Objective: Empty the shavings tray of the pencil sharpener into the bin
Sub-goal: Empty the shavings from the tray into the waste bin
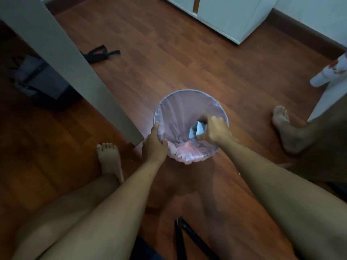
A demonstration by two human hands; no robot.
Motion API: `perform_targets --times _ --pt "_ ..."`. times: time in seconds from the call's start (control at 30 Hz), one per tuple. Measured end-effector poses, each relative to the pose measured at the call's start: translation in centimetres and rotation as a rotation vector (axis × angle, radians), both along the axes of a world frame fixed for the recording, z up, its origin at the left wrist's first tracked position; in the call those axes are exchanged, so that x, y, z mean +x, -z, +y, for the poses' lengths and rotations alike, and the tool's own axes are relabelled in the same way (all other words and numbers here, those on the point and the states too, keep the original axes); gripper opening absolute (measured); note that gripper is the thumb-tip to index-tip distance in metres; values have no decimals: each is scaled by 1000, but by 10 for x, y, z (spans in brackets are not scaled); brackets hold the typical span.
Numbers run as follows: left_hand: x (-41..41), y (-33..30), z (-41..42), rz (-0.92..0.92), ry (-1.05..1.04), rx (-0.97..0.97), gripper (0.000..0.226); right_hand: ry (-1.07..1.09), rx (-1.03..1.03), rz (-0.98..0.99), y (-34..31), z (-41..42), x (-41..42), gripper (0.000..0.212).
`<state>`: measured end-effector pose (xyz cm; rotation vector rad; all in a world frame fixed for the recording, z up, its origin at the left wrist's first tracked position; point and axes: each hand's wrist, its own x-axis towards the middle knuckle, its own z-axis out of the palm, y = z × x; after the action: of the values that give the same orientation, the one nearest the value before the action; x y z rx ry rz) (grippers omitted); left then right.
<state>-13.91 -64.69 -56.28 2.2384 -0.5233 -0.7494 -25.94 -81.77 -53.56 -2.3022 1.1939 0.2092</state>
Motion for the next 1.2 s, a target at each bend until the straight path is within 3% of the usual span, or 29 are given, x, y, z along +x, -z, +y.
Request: perform_targets --times 0.6,1.2 --pt "-3 6 2 4 -26 -16 70 -329 -233 199 2 10 34 54" --pt "-3 -1 4 -13 -5 56 68 -362 -279 219 -5 16 42 60"
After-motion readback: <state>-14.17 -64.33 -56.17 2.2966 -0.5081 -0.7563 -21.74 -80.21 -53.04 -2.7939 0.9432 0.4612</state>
